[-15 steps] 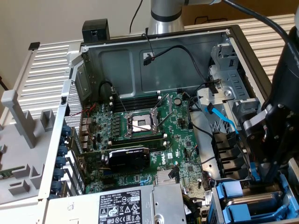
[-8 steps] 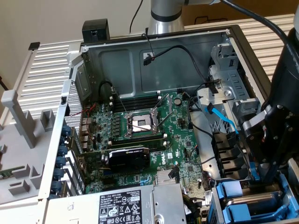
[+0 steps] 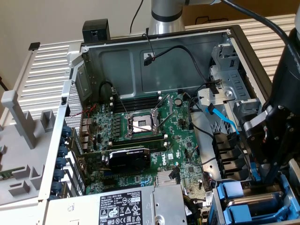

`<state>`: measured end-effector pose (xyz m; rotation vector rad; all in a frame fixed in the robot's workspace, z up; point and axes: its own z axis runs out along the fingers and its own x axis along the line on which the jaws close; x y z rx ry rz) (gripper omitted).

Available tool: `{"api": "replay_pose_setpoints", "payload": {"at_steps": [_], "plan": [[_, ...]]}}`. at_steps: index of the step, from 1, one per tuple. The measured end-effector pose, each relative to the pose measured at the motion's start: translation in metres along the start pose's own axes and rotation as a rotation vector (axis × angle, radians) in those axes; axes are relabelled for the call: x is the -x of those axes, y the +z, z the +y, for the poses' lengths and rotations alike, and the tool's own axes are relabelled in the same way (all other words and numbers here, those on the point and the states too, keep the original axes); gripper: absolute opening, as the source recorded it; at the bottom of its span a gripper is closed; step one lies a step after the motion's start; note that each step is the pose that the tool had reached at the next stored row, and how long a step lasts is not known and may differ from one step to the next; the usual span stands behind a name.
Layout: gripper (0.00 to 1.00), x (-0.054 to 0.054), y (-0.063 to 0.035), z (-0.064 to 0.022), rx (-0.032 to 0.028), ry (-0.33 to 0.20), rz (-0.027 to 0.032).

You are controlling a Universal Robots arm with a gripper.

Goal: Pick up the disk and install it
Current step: 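Insert the second disk wire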

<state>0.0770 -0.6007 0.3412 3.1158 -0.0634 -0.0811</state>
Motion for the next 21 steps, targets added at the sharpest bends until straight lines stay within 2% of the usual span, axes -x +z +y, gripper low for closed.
{"api": "replay_pose_setpoints", "payload": {"at_steps": [14, 16, 21], "plan": [[0.11, 0.002, -0.0449, 0.0011, 0.0014, 0.000, 0.0002], [0.11, 0.003, -0.0483, 0.0012, 0.0014, 0.000, 0.0002], [0.11, 0.003, -0.0484, 0.0012, 0.0013, 0.000, 0.0002]]}}
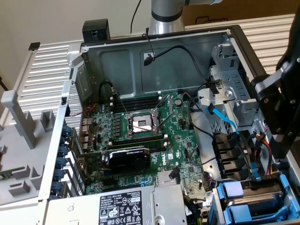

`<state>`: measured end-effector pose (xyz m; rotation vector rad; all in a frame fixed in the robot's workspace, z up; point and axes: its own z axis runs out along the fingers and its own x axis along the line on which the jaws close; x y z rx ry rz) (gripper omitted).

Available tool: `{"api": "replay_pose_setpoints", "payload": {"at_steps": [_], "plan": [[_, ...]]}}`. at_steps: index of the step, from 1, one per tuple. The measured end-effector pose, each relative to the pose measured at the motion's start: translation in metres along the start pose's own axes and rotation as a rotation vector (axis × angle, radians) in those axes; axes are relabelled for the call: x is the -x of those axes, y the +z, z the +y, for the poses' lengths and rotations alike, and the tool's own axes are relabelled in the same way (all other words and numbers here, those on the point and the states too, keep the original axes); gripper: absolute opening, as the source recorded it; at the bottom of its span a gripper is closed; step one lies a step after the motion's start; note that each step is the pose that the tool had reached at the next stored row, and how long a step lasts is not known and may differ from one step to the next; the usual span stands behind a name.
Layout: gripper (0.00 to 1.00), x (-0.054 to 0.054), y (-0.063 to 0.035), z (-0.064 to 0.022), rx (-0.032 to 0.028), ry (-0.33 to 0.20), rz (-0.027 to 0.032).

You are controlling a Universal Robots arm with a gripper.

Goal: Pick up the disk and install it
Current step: 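Insert the second disk wire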

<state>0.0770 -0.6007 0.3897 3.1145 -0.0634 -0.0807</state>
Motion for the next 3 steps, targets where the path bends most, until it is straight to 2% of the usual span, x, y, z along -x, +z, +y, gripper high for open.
{"api": "replay_pose_setpoints", "payload": {"at_steps": [3], "plan": [[0.11, 0.0000, 0.0000, 0.0000, 0.0000, 0.000, 0.0000]]}}
